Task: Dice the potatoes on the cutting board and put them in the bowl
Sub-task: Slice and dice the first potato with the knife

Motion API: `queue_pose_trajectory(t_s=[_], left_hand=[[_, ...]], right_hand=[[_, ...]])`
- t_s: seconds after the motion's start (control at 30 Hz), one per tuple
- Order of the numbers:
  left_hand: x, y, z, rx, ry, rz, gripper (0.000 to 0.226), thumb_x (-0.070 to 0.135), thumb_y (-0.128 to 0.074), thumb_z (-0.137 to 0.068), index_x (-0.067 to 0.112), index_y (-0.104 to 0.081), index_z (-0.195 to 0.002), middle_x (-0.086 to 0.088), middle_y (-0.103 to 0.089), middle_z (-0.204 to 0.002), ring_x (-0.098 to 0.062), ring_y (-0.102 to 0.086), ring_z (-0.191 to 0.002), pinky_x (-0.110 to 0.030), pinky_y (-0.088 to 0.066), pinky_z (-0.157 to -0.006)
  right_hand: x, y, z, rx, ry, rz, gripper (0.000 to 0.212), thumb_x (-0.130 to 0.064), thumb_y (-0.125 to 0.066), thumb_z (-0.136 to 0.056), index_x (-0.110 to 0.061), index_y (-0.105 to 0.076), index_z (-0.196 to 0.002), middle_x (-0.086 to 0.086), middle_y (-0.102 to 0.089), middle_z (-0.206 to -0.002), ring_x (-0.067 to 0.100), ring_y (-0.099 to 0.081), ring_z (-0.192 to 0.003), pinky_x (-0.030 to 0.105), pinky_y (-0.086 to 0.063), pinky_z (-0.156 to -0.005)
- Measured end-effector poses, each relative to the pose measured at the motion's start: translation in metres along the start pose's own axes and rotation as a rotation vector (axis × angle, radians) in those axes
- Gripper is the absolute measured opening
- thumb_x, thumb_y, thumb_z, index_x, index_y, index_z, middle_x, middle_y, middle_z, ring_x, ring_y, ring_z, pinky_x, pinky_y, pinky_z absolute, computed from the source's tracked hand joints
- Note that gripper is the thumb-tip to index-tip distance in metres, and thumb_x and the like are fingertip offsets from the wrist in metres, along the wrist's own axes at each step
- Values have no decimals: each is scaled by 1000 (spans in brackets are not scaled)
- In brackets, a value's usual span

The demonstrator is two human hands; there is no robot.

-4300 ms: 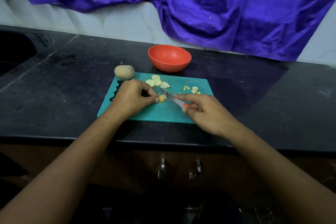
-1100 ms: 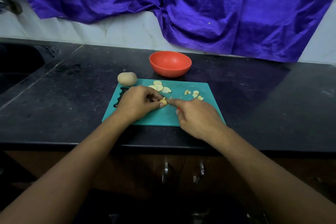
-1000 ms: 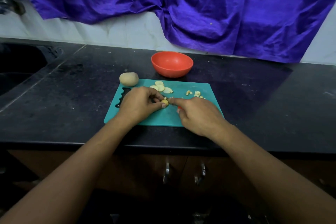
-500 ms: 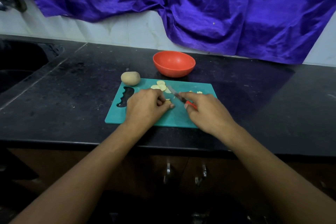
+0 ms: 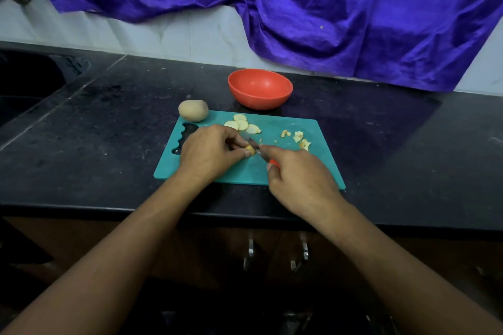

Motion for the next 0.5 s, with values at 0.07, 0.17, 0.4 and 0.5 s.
queue_pose_trajectory(t_s=[0.07,0.17,0.4,0.5], left_hand=[[0,0,0,7,-1,1,16,50,-84,-78,37,-78,-85,22,-73,-77,3,-65,-77,-29,-55,-71],[0,0,-1,16,-2,10,13,49,-84,-78,39,-77,-81,23,-73,-79,1,-66,-79,-32,-56,-73],[2,1,0,15,4,9,11,45,-85,-78,38,-77,-80,23,-74,-82,0,-67,-83,-34,-58,-78],[2,2,1,13,10,12,14,48,-85,-77,41,-74,-74,24,-72,-76,0,-67,-80,-32,-56,-74]], right_hand=[[-3,1,0,2,7,40,47,-30,-45,-105,-42,-45,-150,1,-68,-110,21,-63,-96,40,-55,-78],[-11,-4,-4,-20,21,102,52,-26,-47,-103,-39,-42,-153,3,-66,-109,24,-62,-99,39,-50,-75],[-18,-13,-8,-39,59,173,55,-25,-47,-102,-35,-38,-155,4,-65,-104,26,-62,-97,38,-43,-71],[-8,-10,-5,-61,86,182,55,-28,-46,-103,-41,-37,-155,0,-61,-97,23,-61,-93,40,-50,-75]])
Point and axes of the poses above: each hand's wrist, its own z-axis away from the middle knuckle, its own y-axis out of the back of the hand, x = y × z, the point moved 10 cm from there along -z, towards the middle knuckle
